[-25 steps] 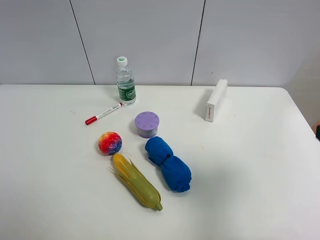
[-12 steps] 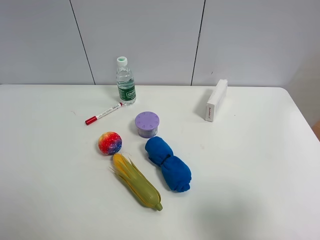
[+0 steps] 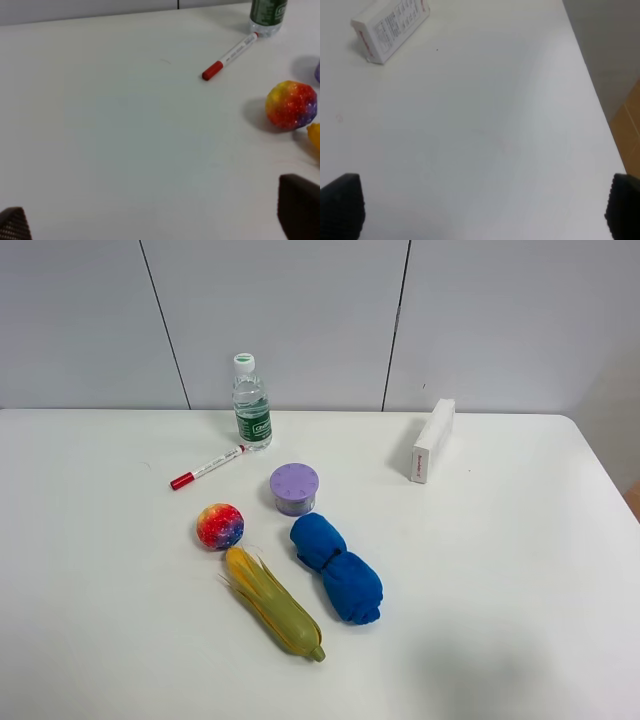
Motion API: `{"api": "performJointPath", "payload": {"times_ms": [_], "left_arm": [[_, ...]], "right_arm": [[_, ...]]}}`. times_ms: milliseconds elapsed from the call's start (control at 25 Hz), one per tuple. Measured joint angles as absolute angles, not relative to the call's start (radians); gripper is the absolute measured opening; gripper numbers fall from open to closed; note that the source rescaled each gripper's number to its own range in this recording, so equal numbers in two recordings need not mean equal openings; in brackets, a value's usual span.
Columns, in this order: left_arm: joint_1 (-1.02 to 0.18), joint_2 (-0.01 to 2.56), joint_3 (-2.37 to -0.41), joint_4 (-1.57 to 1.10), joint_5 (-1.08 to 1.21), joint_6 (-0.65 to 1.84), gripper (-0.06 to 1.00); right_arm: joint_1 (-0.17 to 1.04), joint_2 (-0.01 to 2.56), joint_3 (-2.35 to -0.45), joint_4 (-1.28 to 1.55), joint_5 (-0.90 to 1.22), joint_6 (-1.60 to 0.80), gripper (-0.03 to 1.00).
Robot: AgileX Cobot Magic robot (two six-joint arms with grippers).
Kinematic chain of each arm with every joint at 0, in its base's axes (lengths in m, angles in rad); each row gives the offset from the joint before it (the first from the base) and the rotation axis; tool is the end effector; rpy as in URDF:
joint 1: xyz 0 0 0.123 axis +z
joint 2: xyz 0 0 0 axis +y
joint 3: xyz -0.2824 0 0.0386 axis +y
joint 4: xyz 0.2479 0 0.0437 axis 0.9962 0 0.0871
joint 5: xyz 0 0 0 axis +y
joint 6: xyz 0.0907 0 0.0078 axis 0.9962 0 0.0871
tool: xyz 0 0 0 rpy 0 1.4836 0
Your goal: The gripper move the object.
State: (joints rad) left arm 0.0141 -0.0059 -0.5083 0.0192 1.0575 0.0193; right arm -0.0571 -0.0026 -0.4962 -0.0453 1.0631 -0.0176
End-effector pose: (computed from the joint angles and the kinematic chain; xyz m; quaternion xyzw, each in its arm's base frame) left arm -0.0066 0.0014 0.2797 0.0018 0.8486 0.0184 0.5287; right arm -0.0051 -0.0033 0.2760 0.0178 0.8538 -0.0420 0.5187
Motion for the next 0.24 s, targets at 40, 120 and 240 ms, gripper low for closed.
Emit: {"api": "performJointPath", "payload": {"times_ms": [40, 120, 240], "left_arm": [[0.014, -0.006, -0.508, 0.019, 1.057, 0.019, 1.0], [0.014, -0.006, -0.508, 0.019, 1.057, 0.019, 1.0], [0.014, -0.006, -0.508, 0.019, 1.057, 0.019, 1.0]], "right_arm": [[-0.057, -0.003, -0.496, -0.045, 1.063, -0.016, 0.89], [-0.057, -0.003, -0.496, -0.045, 1.063, -0.015, 0.88], [-0.057, -0.003, -0.496, -0.045, 1.063, -0.015, 0.88]]}}
